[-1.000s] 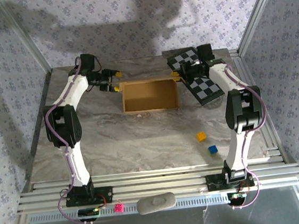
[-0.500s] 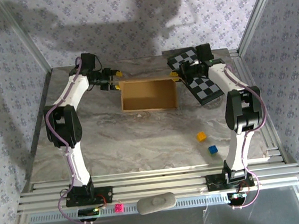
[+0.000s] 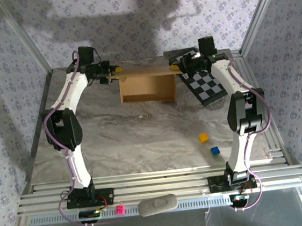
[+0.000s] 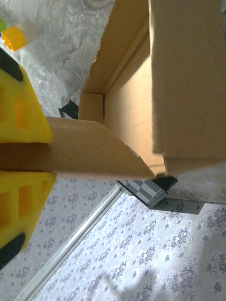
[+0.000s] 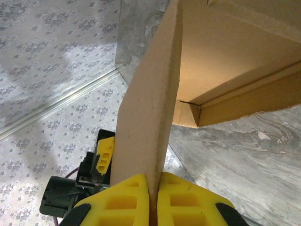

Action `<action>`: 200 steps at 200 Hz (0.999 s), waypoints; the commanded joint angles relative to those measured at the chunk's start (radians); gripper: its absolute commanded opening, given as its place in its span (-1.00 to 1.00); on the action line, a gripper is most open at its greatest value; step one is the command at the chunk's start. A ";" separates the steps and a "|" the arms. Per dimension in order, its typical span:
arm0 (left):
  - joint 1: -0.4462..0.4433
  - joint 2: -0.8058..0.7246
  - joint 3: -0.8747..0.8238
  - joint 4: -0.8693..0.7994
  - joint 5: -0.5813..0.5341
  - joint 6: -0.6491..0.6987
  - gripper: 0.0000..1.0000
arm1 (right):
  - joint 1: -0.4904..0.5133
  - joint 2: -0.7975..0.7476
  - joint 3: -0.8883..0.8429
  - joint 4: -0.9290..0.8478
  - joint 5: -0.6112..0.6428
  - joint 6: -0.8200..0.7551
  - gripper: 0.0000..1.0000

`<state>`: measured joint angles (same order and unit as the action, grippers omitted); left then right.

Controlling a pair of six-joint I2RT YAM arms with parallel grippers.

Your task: Fold the paper box

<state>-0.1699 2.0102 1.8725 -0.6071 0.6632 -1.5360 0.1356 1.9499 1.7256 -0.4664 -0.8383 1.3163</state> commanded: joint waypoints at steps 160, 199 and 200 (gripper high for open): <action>0.032 -0.062 -0.329 0.165 0.064 0.215 -0.30 | 0.060 0.030 -0.174 0.127 0.001 -0.273 -1.00; 0.044 -0.082 -0.342 0.085 0.033 0.293 -0.17 | 0.059 0.038 -0.195 0.118 0.010 -0.344 -1.00; 0.045 -0.082 -0.341 0.081 0.032 0.296 -0.17 | 0.058 0.038 -0.196 0.117 0.010 -0.345 -1.00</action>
<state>-0.1364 1.9850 1.5295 -0.4786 0.6876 -1.3231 0.1825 1.9697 1.5490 -0.3492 -0.8078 1.0607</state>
